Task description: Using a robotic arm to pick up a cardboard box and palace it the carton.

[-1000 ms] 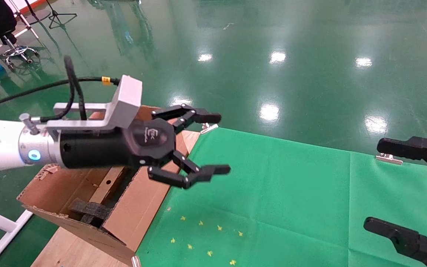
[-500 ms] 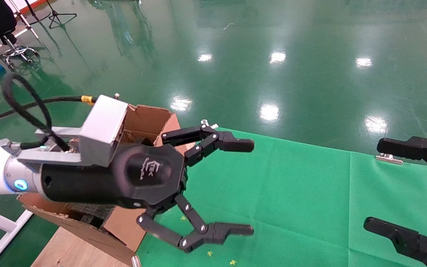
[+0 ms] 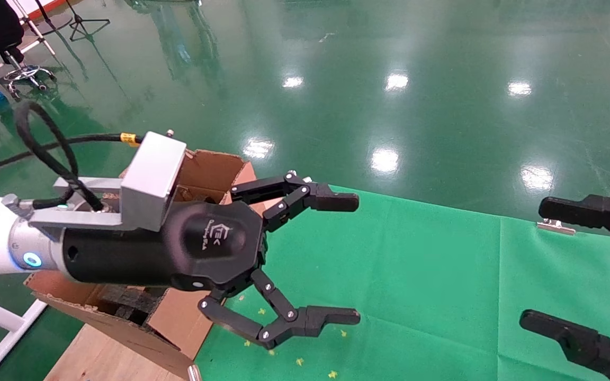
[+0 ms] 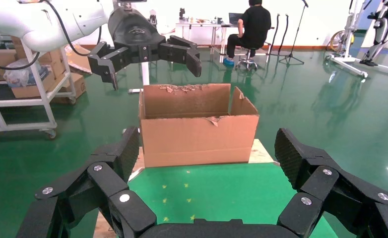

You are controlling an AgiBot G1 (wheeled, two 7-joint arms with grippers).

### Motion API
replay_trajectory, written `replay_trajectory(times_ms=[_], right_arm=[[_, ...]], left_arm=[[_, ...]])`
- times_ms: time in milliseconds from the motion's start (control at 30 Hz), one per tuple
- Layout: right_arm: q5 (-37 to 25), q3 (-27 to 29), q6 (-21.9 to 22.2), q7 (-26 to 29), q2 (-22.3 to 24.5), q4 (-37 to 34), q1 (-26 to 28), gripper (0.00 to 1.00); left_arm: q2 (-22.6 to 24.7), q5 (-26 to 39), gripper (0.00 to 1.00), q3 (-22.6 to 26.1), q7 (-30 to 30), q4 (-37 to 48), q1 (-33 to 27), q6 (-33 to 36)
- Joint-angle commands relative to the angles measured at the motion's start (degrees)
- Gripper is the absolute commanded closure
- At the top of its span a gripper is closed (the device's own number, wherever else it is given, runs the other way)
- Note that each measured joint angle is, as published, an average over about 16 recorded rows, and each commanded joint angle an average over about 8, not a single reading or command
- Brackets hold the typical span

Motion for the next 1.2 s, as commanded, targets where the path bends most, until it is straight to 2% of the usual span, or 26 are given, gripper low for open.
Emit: replay_trajectory(times_ms=[33, 1200], right_arm=[[0.0, 0.0, 0.0, 0.0, 0.0, 0.0, 0.0, 0.0], [0.0, 0.0, 0.0, 0.0, 0.0, 0.0, 0.0, 0.0]], left_arm=[[-0.01, 0.18, 0.0, 0.05, -0.01, 0.12, -0.1, -0.06], [-0.08, 0.84, 0.0, 0.23, -0.1, 0.61, -0.49, -0.26]])
